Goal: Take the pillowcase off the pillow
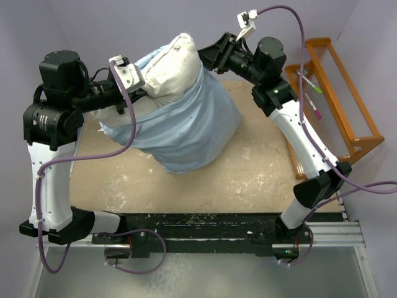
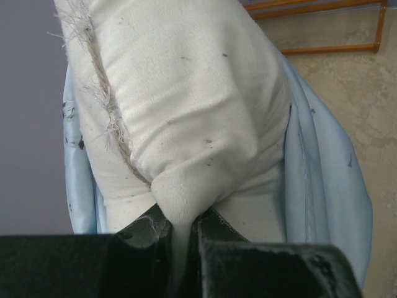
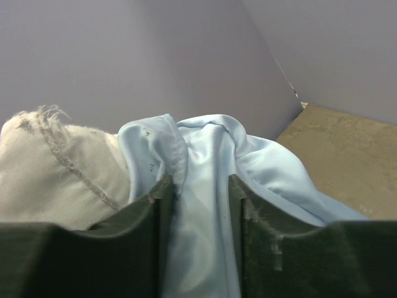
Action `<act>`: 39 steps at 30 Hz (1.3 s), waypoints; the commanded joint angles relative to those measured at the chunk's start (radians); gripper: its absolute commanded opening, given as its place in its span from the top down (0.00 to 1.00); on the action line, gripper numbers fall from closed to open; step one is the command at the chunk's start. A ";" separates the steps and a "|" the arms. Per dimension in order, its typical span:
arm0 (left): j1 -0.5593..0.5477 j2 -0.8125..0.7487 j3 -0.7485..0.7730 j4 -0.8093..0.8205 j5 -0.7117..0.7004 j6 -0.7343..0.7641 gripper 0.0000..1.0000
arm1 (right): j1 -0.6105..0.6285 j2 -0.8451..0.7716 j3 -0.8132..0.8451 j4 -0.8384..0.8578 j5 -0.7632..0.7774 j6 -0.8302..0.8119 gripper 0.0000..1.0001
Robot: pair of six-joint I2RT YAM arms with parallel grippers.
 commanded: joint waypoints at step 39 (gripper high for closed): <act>0.003 -0.103 -0.065 0.436 -0.146 -0.118 1.00 | -0.195 -0.304 -0.726 0.057 0.362 -0.228 1.00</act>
